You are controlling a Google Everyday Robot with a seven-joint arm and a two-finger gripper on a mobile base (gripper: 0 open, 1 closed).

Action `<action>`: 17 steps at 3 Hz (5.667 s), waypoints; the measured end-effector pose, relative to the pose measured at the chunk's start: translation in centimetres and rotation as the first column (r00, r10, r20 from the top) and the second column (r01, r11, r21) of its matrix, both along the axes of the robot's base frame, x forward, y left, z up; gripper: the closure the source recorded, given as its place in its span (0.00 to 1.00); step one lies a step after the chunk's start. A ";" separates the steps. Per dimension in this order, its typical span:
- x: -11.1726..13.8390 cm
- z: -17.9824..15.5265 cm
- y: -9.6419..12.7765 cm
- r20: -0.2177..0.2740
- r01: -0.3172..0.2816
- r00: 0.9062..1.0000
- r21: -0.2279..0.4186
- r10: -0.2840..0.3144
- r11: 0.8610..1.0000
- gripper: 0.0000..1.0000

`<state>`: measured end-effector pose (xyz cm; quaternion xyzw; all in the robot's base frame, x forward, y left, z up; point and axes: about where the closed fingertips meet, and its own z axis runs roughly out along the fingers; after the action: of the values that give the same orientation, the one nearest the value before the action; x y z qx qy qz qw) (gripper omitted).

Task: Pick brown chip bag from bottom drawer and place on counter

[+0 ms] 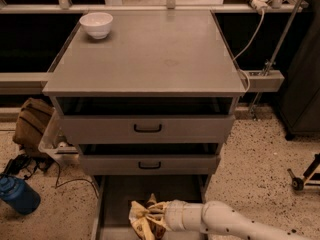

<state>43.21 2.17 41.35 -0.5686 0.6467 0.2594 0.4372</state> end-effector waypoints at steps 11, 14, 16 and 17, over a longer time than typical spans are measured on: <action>4.2 48.3 2.1 0.572 0.036 0.819 -0.119 0.039 0.992 1.00; 5.9 58.6 1.6 0.675 0.056 0.735 -0.158 0.066 0.986 1.00; 8.0 63.6 0.3 0.740 0.112 0.666 -0.215 0.088 0.970 1.00; 11.4 68.7 -2.1 0.786 0.188 0.615 -0.221 0.061 0.957 1.00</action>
Offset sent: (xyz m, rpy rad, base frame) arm 0.0182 -0.0098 0.1124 0.0003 -0.1485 -0.0107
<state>54.57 0.05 110.03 -0.6571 0.4398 -0.1260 0.5991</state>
